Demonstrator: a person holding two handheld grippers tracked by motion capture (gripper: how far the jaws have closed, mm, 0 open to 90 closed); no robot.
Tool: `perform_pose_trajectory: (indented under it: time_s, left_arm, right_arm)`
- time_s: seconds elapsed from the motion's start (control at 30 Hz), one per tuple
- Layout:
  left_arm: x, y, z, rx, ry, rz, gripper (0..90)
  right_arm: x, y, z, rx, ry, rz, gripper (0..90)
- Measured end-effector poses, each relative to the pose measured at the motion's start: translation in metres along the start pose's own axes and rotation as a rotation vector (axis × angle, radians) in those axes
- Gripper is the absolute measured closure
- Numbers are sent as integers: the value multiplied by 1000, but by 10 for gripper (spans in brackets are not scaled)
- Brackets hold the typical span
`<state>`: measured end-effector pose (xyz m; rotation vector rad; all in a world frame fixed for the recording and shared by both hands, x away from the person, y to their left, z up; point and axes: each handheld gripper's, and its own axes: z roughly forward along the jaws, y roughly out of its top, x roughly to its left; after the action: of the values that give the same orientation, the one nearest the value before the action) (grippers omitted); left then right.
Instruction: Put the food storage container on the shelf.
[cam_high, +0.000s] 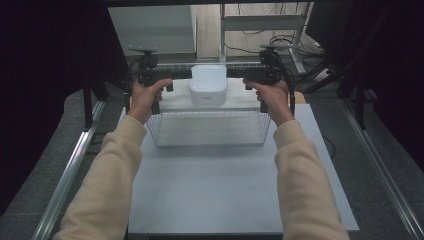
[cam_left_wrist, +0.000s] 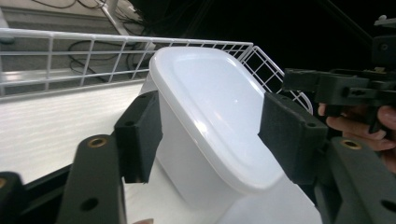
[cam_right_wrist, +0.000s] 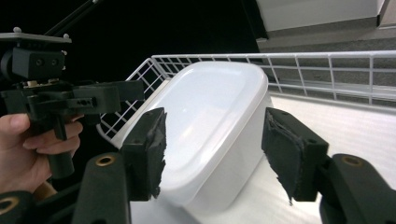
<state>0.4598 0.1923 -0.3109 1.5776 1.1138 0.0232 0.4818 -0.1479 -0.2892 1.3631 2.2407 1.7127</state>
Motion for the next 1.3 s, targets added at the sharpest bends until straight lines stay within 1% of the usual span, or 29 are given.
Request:
perform_pose_trajectory:
  time_s: [0.23,0.27,0.3,0.37,0.47,0.53,0.6,0.73,0.83,0.93,0.97,1.0,1.03,1.1,1.13,1.2,1.23,1.3]
  left_arm:
    - [-9,-9,-20,3,0,21,346]
    - [-10,-11,-23,4,-2,33,346]
    - [-11,-12,-25,3,0,33,346]
    - [-15,-17,-29,5,11,53,349]
    - [-19,-23,-34,11,2,70,349]
    - [-23,-27,-37,13,9,91,349]
    - [-27,-32,-42,19,23,118,348]
    - [-32,-43,-50,36,30,139,348]
    - [-32,-55,-57,45,33,144,348]
    - [-29,-69,-64,48,35,132,348]
    - [-29,-73,-66,49,42,131,347]
    - [-29,-80,-70,44,58,135,347]
    - [-29,-85,-72,40,62,136,347]
    - [-28,-97,-76,45,50,132,346]
    - [-28,-104,-77,51,53,134,346]
    - [-29,-122,-81,63,67,156,346]
    - [-30,-127,-82,67,74,164,345]
    - [-31,-141,-83,76,80,186,343]
  right_arm:
    - [6,-7,-20,4,12,-24,366]
    - [7,-8,-22,4,14,-22,363]
    - [8,-10,-25,7,13,-32,358]
    - [9,-12,-29,16,11,-44,353]
    - [12,-19,-36,33,-2,-77,345]
    - [13,-24,-41,36,2,-89,342]
    - [13,-30,-46,29,10,-97,340]
    - [12,-42,-55,12,24,-112,334]
    - [12,-54,-63,4,33,-124,333]
    - [12,-68,-70,5,23,-151,333]
    - [13,-73,-72,8,12,-166,332]
    - [14,-76,-73,12,-2,-180,332]
    - [16,-83,-76,19,-25,-209,330]
    - [18,-93,-79,28,-37,-232,330]
    - [18,-99,-81,30,-35,-239,330]
    - [17,-113,-85,36,-32,-246,329]
    - [16,-122,-87,37,-28,-246,329]
    - [15,-132,-89,36,-20,-240,327]
